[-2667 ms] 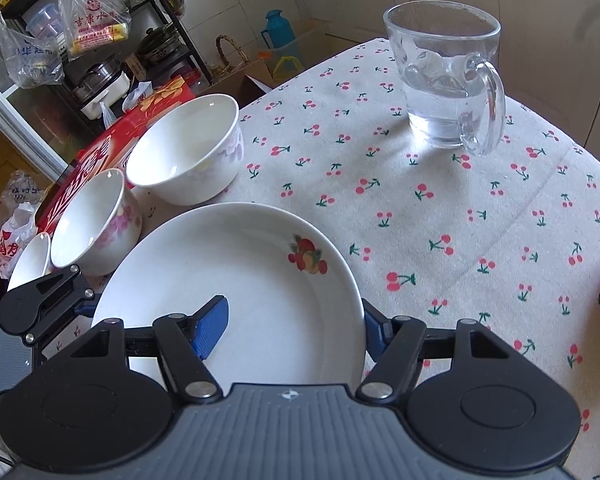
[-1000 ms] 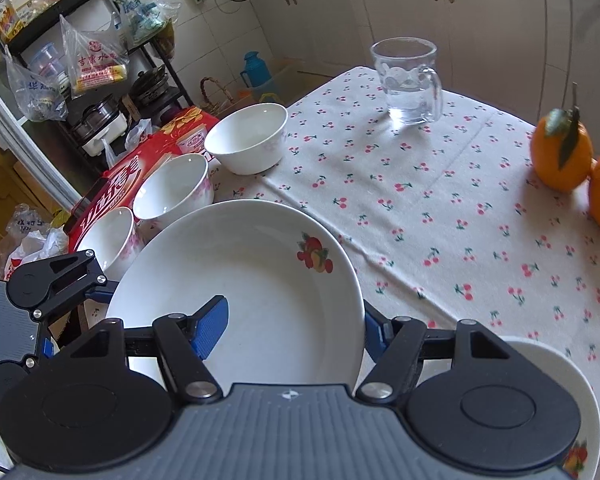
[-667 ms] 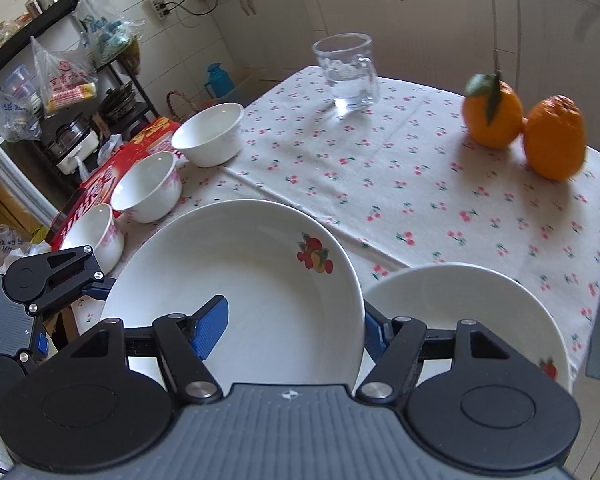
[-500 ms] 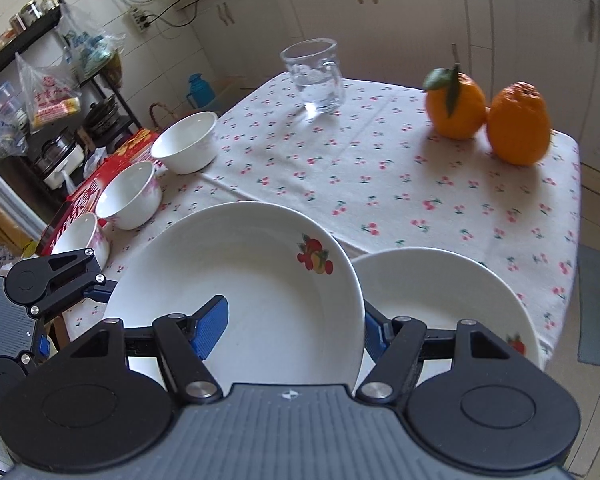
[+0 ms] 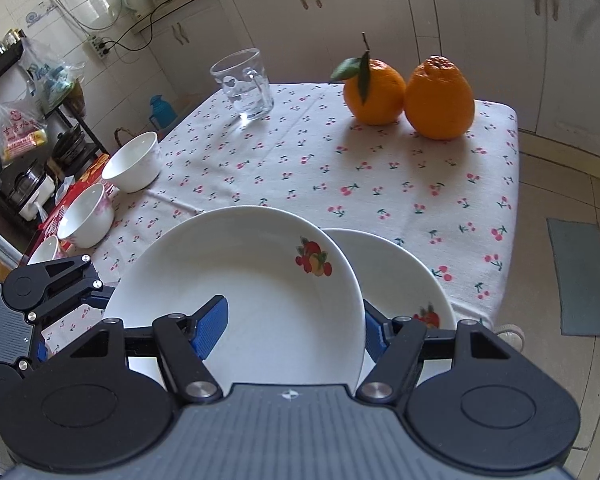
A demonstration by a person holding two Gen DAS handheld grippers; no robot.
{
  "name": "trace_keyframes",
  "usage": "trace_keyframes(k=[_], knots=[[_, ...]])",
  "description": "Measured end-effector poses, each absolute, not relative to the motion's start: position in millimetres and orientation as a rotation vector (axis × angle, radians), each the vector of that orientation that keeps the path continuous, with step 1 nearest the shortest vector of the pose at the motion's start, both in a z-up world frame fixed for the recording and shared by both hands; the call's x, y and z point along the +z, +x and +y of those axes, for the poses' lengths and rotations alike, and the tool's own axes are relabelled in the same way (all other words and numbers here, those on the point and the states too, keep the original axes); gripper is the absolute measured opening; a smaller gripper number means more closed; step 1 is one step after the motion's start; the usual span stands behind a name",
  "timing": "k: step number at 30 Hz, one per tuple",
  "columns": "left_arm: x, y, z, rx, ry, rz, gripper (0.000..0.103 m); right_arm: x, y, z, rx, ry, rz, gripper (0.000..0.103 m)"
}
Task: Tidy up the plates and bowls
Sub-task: 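Carry the held plate over the plate stack and lower it on top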
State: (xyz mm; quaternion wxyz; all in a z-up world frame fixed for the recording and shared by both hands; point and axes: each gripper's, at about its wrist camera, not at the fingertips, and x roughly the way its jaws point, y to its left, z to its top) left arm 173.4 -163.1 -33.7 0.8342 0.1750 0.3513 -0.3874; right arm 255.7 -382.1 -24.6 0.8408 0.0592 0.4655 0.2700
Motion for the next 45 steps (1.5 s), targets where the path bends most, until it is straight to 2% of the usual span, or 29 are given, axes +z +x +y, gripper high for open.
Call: trace_keyframes(k=[17,45], knots=[[-38,188,-172,-0.842,0.370,0.748,0.090,-45,261,-402,0.538,0.166,0.992,0.074],[-41,189,-172,-0.882,0.360,0.738,0.090,-41,235,-416,0.463,0.172,1.002,0.074]])
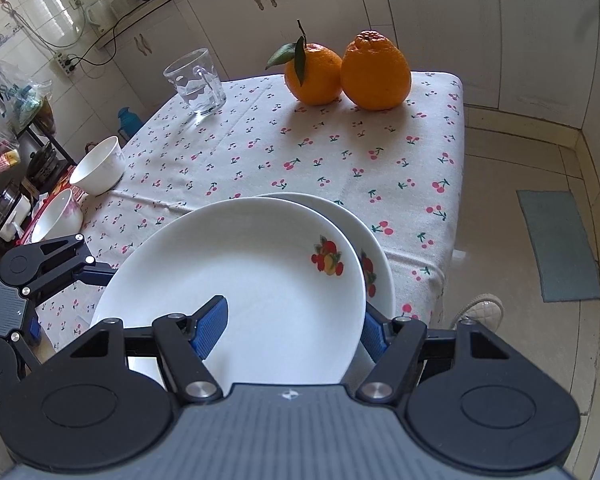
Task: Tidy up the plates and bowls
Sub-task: 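Carry the held plate over the plate stack and lower it on top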
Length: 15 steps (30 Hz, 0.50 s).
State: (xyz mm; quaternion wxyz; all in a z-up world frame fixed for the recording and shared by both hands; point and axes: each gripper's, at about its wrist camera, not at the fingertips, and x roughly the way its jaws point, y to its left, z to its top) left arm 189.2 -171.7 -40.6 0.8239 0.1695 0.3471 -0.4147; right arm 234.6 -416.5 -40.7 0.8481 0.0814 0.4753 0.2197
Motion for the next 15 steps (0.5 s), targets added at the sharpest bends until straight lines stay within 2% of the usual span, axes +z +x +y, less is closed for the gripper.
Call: trace_keyframes(k=[15], knots=[[-41,189,-170,-0.885,0.350,0.734,0.090,-29,211,-420,0.412,0.167,0.984,0.076]])
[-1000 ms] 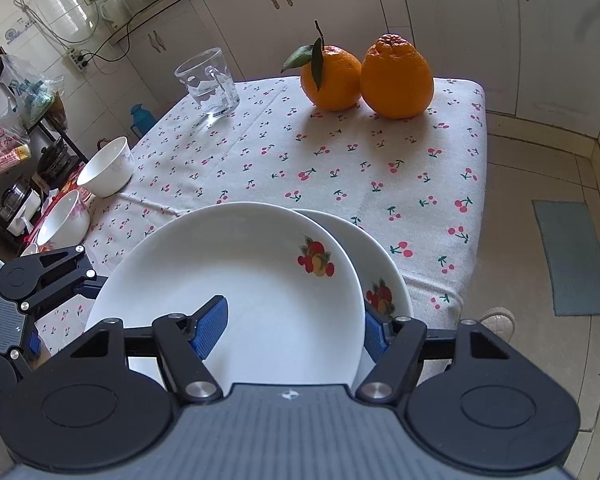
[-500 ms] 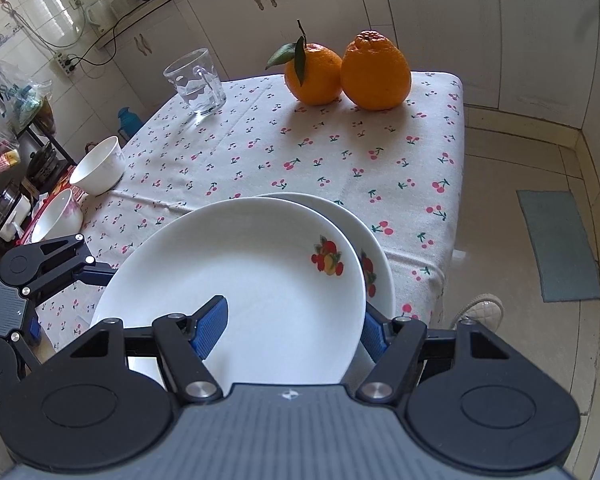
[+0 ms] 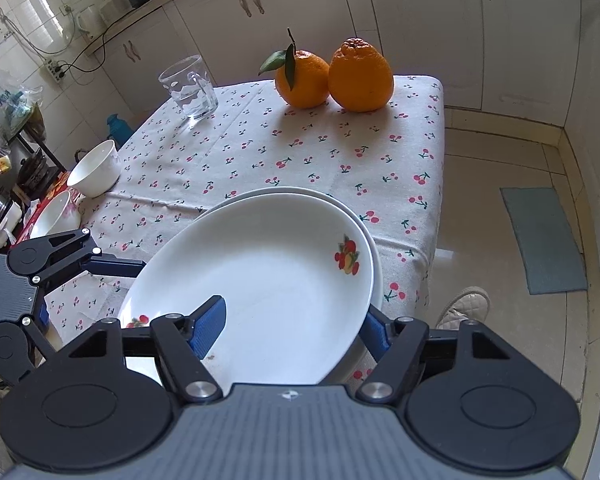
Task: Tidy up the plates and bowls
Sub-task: 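Carry the held plate over the plate stack and lower it on top, then open the right gripper and pull it back from the stack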
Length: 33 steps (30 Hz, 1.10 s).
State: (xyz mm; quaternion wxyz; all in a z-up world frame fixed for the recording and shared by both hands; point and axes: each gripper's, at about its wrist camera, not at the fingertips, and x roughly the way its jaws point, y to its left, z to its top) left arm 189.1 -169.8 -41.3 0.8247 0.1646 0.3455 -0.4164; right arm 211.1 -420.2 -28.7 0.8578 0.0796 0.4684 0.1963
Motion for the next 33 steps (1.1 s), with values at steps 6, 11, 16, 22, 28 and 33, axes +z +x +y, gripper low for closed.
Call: trace_keyframes(k=[6,11,16,22,28,33], knots=[[-42,189,-169,-0.891,0.346,0.734,0.091,-25,206,-416,0.380,0.142,0.991,0.076],[-42,188,-169,-0.891,0.351,0.722,0.091,-23,204,-408,0.335,0.112,1.014,0.079],[-42,187,-169,-0.889,0.356,0.713,0.092,-23,203,-402,0.309,0.096,1.025,0.082],[-44,188,-170,-0.891,0.363,0.704,0.095,-24,203,-398,0.288,0.082,1.037,0.086],[-42,184,-169,-0.880,0.367,0.684,0.095,-26,204,-393,0.267,0.057,1.055,0.087],[-39,177,-163,-0.875,0.361,0.658,0.095,-30,200,-392,0.264,0.043,1.062,0.088]])
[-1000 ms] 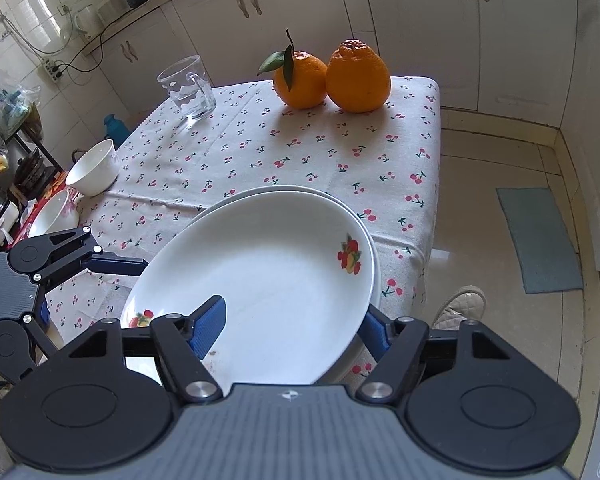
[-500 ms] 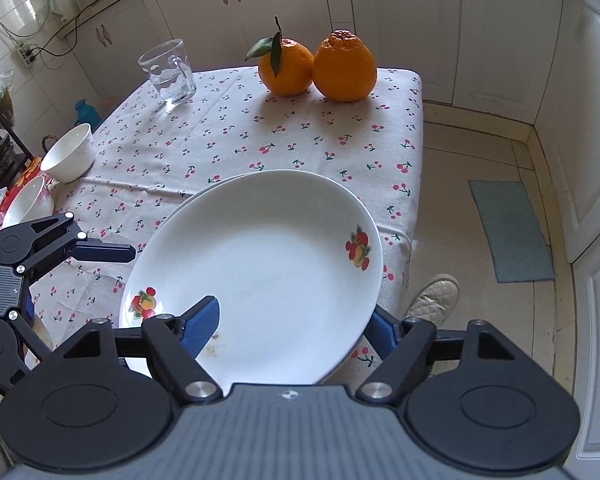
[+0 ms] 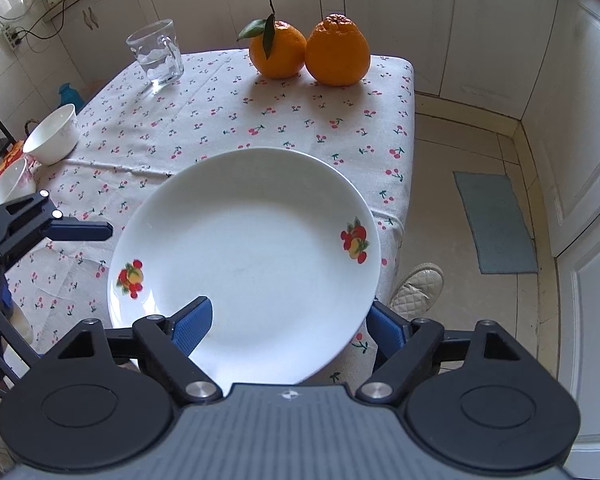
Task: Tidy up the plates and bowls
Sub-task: 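Open the right gripper and pull it back from the stack, then move the right gripper to the rim of a white bowl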
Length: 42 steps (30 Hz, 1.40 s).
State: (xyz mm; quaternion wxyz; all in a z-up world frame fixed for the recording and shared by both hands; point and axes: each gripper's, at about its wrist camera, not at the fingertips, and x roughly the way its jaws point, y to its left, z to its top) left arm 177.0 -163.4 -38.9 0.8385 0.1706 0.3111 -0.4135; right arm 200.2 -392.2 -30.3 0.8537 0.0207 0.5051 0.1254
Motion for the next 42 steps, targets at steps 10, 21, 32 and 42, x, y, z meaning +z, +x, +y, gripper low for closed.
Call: trace_keyframes(k=[10,21,32,42], knots=[[-17,160,-137,-0.830,0.310,0.583,0.096,-6,174,-366,0.271,-0.005,0.958,0.098],[19,114,-63,-0.757,0.264,0.494,0.099,29,129,-282,0.212,-0.114,0.710,0.103],[10,67,54,-0.473,0.312,0.545,0.100,9,119,-176,0.336,-0.063,0.675,0.103],[-18,64,131,-0.384,0.330,0.654,0.100,15,126,-99,0.546,-0.104,0.685,0.103]])
